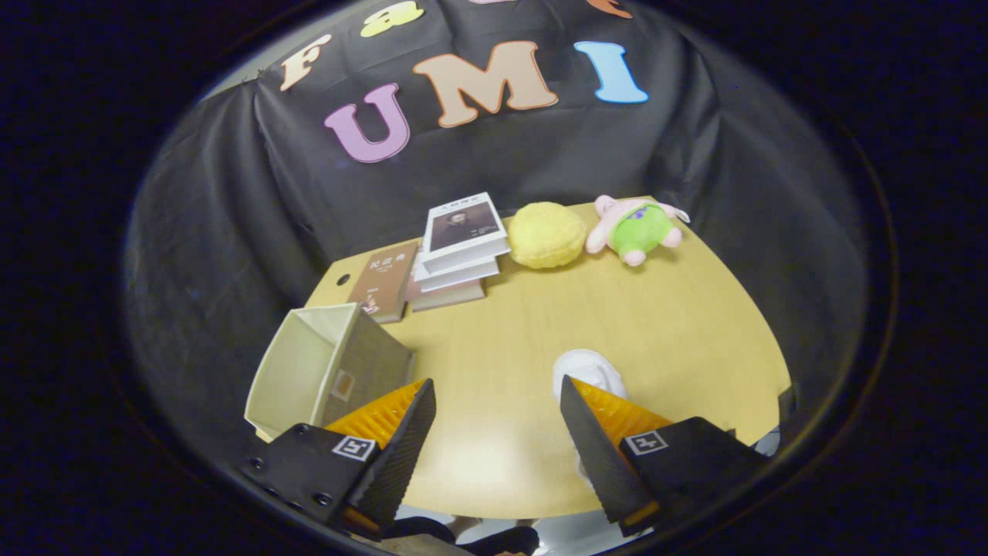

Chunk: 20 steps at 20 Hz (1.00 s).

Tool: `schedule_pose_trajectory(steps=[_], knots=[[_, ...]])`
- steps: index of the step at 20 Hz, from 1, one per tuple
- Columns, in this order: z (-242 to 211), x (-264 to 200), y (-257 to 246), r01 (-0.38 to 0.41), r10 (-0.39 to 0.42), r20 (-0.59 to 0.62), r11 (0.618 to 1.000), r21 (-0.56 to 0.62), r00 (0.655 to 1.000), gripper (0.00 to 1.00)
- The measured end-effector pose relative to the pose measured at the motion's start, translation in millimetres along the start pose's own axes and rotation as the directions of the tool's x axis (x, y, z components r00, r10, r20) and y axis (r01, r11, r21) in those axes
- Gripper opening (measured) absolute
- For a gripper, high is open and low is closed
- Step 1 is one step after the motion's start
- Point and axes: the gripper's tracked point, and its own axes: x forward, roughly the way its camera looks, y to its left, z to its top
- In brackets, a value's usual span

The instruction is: Open the storage box then place both shoes into the box .Put the left shoe in first, then the right shoe, with the right side of both shoes facing outward in a uniform manner.

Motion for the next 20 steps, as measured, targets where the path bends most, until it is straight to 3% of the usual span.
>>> schedule_pose_trajectory(steps=[8,20], knots=[[-29.3,19.2,-90.5,0.074,-0.085,-0.065,0.984,-0.163,0.994,1.00],[-87.1,70.1,-128.1,-0.051,-0.004,-0.265,0.978,-0.200,0.964,1.00]])
